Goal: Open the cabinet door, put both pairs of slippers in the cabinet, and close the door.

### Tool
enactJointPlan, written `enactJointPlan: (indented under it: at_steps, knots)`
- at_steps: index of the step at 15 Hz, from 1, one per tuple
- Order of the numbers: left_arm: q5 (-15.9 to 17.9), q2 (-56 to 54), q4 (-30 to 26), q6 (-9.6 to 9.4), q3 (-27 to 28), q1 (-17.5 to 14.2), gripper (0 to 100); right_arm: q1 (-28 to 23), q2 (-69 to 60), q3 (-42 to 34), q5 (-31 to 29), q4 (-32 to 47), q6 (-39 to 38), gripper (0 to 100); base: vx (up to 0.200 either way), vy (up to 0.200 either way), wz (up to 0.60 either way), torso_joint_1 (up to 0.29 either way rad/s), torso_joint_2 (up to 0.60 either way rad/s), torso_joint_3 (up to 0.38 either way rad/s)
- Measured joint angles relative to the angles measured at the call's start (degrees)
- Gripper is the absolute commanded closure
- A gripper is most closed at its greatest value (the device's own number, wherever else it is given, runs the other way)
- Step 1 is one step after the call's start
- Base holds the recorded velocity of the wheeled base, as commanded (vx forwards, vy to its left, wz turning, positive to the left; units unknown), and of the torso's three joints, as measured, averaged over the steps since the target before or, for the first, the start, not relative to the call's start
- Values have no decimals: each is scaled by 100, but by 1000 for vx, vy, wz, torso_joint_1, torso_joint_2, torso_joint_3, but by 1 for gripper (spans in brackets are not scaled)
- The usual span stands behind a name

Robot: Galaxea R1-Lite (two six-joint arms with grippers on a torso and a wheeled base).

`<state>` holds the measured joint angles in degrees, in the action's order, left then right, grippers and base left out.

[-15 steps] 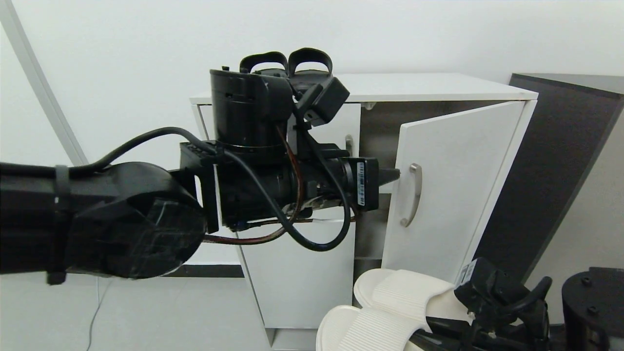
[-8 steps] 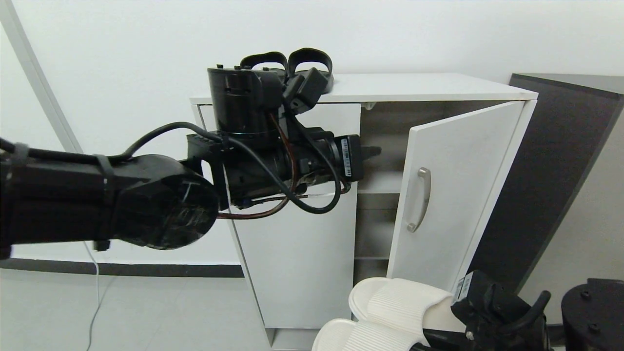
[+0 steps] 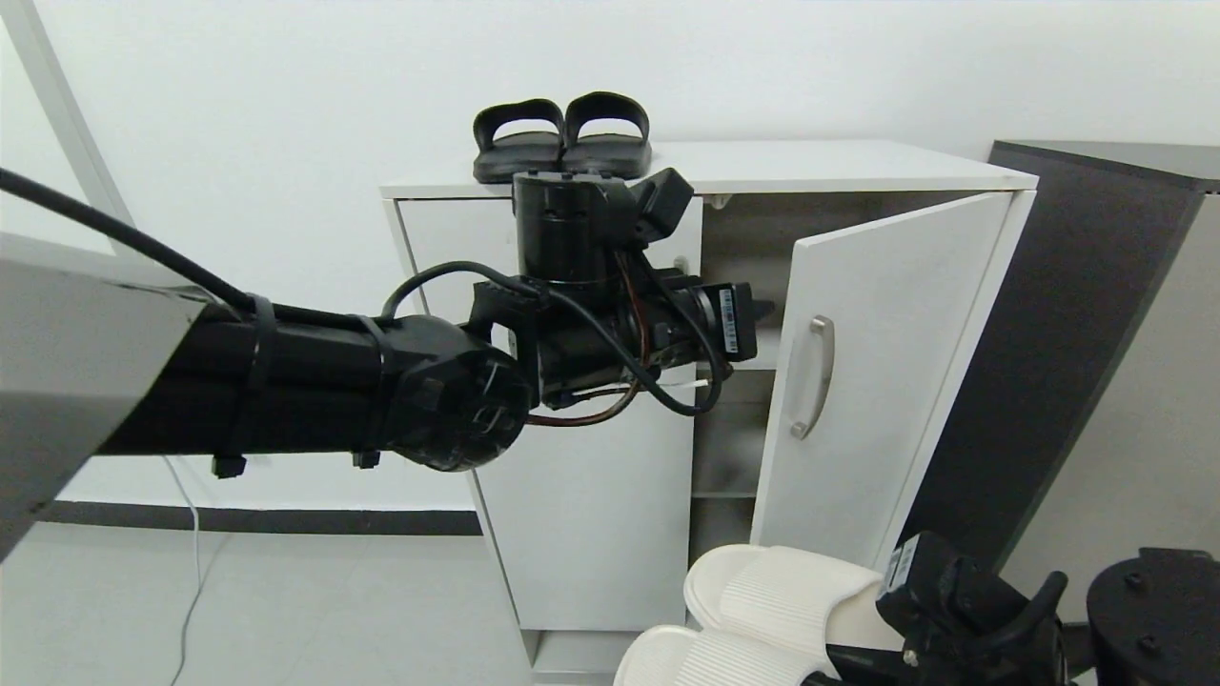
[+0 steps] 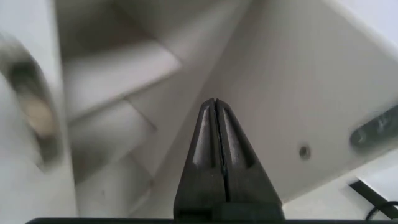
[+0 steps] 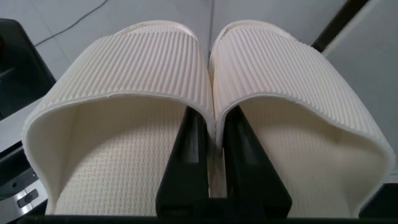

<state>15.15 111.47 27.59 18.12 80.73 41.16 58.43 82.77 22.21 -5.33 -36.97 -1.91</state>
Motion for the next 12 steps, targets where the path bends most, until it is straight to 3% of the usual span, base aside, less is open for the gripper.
enactJointPlan:
  at_steps: [4,5,9,12]
  knots:
    - [-222,-266,336,-20,-421,606,100,4,11,-11,-4,-2,0,100,-200,0,0,1,4,-1]
    - [-227,-351,352,-33,-510,691,100,6,11,-16,-9,-5,0,100,0,0,0,0,0,0]
    - [-517,-719,400,-140,-844,595,100,-184,90,90,-72,-35,-35,100,0,0,0,0,0,0]
    - [-1204,-1517,336,-540,-1456,357,100,-653,372,363,-518,-39,-110,100,0,0,0,0,0,0]
